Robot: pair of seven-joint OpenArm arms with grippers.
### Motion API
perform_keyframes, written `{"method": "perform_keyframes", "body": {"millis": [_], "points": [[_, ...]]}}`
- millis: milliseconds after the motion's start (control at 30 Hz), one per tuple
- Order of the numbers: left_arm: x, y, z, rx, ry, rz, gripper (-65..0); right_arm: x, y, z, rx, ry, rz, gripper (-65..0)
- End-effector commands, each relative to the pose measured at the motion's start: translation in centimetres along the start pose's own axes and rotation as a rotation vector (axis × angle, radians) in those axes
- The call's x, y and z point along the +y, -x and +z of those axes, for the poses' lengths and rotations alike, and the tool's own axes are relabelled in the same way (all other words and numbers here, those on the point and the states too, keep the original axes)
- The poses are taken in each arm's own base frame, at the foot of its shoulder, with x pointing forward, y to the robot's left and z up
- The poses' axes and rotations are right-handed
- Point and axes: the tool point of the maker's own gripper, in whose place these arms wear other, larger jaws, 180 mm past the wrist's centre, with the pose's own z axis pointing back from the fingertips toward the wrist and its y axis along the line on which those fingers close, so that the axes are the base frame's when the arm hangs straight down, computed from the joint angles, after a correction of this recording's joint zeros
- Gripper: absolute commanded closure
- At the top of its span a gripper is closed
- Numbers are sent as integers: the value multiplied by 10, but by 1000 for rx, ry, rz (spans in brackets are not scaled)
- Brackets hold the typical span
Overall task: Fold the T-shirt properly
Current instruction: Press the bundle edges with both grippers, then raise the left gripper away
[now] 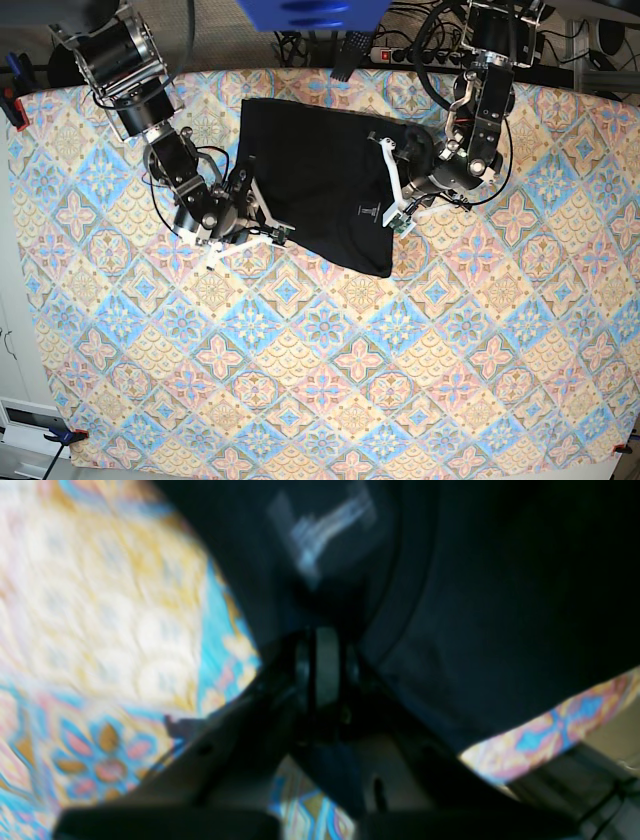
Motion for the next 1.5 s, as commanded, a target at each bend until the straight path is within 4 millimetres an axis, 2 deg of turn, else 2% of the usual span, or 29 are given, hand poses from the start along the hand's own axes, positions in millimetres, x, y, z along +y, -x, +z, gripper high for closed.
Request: {"method": "perform_keyframes", "body": {"millis": [0, 133, 267, 367, 500, 600, 700, 800, 867, 933, 1067, 1133, 1333, 1400, 1467], "points": [[9, -14, 5, -34, -33, -20, -4, -12, -17, 12, -59, 36, 9, -82], [25, -37, 10, -98, -89, -49, -4, -18, -4, 33, -7, 97, 44, -82], [37, -45, 14, -126, -147, -77, -3, -24, -2, 54, -21, 156, 74, -82], [29, -47, 23, -151, -145, -87, -3, -41, 2, 67, -41, 205, 41, -82], [-5, -26, 44, -146, -113, -104, -3, -61, 8, 74, -80, 242, -26, -82], [-27, -7, 47, -130, -61, -84, -3, -58, 24, 58, -44, 201, -74, -82], [-46, 13, 45, -103, 11, -38, -3, -54, 4, 44, -71, 155, -108, -82], [-53, 25, 39, -74, 45, -13, -3, -71, -2, 40, -63, 158, -125, -82], [-52, 32, 32, -47, 50, -3, -3, -80, -4, 36, -73, 153, -133, -82], [-49, 33, 23, -42, 54, 3, -3, -75, 0, 24, -75, 118, -150, -82], [-42, 40, 1, -19, 66, 31, -3, -48, -15, -3, -104, 15, -193, -82], [-43, 43, -11, -4, 81, 32, -3, -39, -13, -12, -98, -18, -208, -82], [-31, 40, -35, 0, 82, 35, -3, -38, -10, -14, -86, -26, -212, -82], [-19, 37, -43, 5, 70, 42, -3, -29, -4, -18, -74, -40, -215, -82], [-9, 29, -47, -5, 58, 44, -3, -20, 16, -18, -46, -43, -215, -82]]}}
